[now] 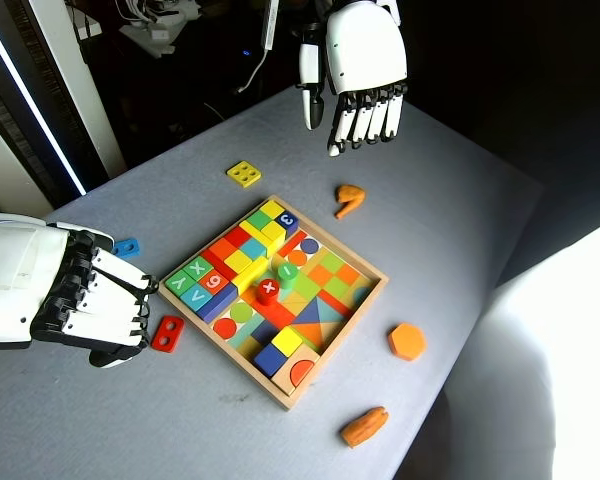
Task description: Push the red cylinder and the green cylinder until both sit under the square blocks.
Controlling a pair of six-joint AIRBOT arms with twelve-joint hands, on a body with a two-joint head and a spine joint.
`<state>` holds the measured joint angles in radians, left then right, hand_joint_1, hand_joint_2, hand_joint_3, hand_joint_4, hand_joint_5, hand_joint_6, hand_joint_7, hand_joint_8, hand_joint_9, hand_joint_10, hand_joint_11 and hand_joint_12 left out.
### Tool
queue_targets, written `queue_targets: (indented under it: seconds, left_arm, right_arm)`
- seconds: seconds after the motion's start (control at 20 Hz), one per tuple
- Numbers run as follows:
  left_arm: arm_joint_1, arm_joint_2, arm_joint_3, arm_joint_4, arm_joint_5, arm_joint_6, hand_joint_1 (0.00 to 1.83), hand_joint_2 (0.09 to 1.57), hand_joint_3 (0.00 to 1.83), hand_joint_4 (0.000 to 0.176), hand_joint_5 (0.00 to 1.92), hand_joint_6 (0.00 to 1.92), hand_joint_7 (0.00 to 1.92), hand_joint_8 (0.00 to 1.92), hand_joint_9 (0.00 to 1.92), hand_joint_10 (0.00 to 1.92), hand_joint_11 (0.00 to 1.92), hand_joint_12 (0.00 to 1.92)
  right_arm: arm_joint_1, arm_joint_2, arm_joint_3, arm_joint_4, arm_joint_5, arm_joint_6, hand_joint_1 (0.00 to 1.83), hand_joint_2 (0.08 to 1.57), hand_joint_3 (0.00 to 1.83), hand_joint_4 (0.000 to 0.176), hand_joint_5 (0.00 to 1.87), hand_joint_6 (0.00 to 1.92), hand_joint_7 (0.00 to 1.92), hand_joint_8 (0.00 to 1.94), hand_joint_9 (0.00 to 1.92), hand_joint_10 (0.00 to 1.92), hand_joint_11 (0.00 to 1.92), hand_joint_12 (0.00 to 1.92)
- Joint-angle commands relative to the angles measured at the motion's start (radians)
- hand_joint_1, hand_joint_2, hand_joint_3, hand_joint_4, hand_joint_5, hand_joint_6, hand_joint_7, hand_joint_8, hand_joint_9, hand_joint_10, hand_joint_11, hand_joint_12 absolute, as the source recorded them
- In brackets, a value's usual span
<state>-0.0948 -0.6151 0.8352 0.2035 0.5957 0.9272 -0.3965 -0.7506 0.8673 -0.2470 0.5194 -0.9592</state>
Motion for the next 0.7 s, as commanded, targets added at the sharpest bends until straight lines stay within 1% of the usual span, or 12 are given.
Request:
queue_targets:
  seconds: [0.0, 0.05, 0.2, 0.25, 0.3, 0.4, 0.45, 0.5, 0.55, 0.6, 0.65]
  left_arm:
    - [-0.011, 0.006, 0.000, 0.017, -0.077, 0.005, 0.36, 1.36, 0.05, 0.025, 0.29, 0.01, 0.37, 0.00, 0.44, 0.03, 0.00, 1.16]
    - [-0.011, 0.006, 0.000, 0.017, -0.077, 0.005, 0.34, 1.37, 0.04, 0.025, 0.26, 0.00, 0.34, 0.00, 0.42, 0.01, 0.00, 1.10]
    - [-0.011, 0.006, 0.000, 0.017, -0.077, 0.005, 0.33, 1.37, 0.02, 0.027, 0.23, 0.00, 0.31, 0.00, 0.38, 0.00, 0.00, 1.03]
    - [-0.011, 0.006, 0.000, 0.017, -0.077, 0.005, 0.34, 1.36, 0.02, 0.035, 0.24, 0.01, 0.31, 0.00, 0.37, 0.00, 0.00, 1.01]
    - [-0.011, 0.006, 0.000, 0.017, -0.077, 0.005, 0.34, 1.36, 0.01, 0.038, 0.23, 0.00, 0.30, 0.00, 0.36, 0.00, 0.00, 1.00]
    - [-0.011, 0.006, 0.000, 0.018, -0.077, 0.005, 0.34, 1.36, 0.01, 0.033, 0.22, 0.00, 0.29, 0.00, 0.34, 0.00, 0.00, 0.96]
    - [-0.011, 0.006, 0.001, 0.018, -0.077, 0.005, 0.34, 1.36, 0.01, 0.032, 0.23, 0.00, 0.29, 0.00, 0.34, 0.00, 0.00, 0.96]
    - [-0.011, 0.006, 0.002, 0.018, -0.077, 0.005, 0.34, 1.37, 0.01, 0.030, 0.25, 0.01, 0.29, 0.00, 0.35, 0.00, 0.00, 0.98]
    - [-0.011, 0.006, 0.003, 0.018, -0.077, 0.005, 0.33, 1.37, 0.01, 0.032, 0.25, 0.01, 0.29, 0.00, 0.34, 0.00, 0.00, 0.99]
    - [-0.011, 0.006, 0.003, 0.018, -0.077, 0.005, 0.32, 1.37, 0.01, 0.032, 0.26, 0.01, 0.29, 0.00, 0.34, 0.00, 0.00, 0.99]
    - [-0.011, 0.006, 0.003, 0.018, -0.077, 0.005, 0.35, 1.37, 0.01, 0.037, 0.28, 0.01, 0.30, 0.00, 0.35, 0.01, 0.00, 1.00]
  right_arm:
    - [0.007, 0.009, 0.003, 0.017, 0.119, 0.006, 0.01, 1.21, 0.03, 0.000, 0.40, 0.61, 0.43, 0.16, 0.07, 1.02, 0.00, 1.79]
    - [0.007, 0.010, 0.003, 0.017, 0.119, 0.006, 0.01, 1.21, 0.02, 0.000, 0.39, 0.60, 0.43, 0.14, 0.07, 1.01, 0.00, 1.79]
    - [0.006, 0.010, 0.003, 0.017, 0.119, 0.006, 0.00, 1.22, 0.01, 0.000, 0.35, 0.61, 0.43, 0.10, 0.08, 1.03, 0.00, 1.78]
    - [0.005, 0.009, 0.003, 0.018, 0.119, 0.007, 0.00, 1.22, 0.01, 0.000, 0.33, 0.61, 0.41, 0.09, 0.07, 1.03, 0.00, 1.78]
    - [0.004, 0.008, 0.003, 0.019, 0.117, 0.005, 0.00, 1.22, 0.01, 0.000, 0.33, 0.60, 0.41, 0.09, 0.07, 1.03, 0.00, 1.78]
    - [0.019, -0.015, 0.011, 0.076, 0.058, -0.059, 0.00, 1.22, 0.01, 0.000, 0.26, 0.58, 0.36, 0.06, 0.03, 1.01, 0.00, 1.78]
    - [0.027, -0.035, 0.025, 0.079, 0.051, -0.062, 0.00, 1.22, 0.00, 0.000, 0.23, 0.55, 0.31, 0.03, 0.01, 0.93, 0.00, 1.71]
    - [0.046, -0.058, 0.041, 0.083, 0.031, -0.062, 0.00, 1.22, 0.00, 0.000, 0.22, 0.54, 0.27, 0.01, 0.00, 0.82, 0.00, 1.68]
    - [0.056, -0.072, 0.050, 0.090, 0.010, -0.062, 0.00, 1.22, 0.00, 0.000, 0.26, 0.54, 0.22, 0.02, 0.00, 0.59, 0.00, 1.63]
    - [0.070, -0.094, 0.062, 0.101, -0.019, -0.062, 0.03, 1.21, 0.00, 0.000, 0.33, 0.53, 0.20, 0.01, 0.00, 0.47, 0.00, 1.51]
    - [0.087, -0.117, 0.073, 0.105, -0.053, -0.062, 0.05, 1.21, 0.00, 0.000, 0.40, 0.50, 0.21, 0.01, 0.00, 0.31, 0.00, 1.19]
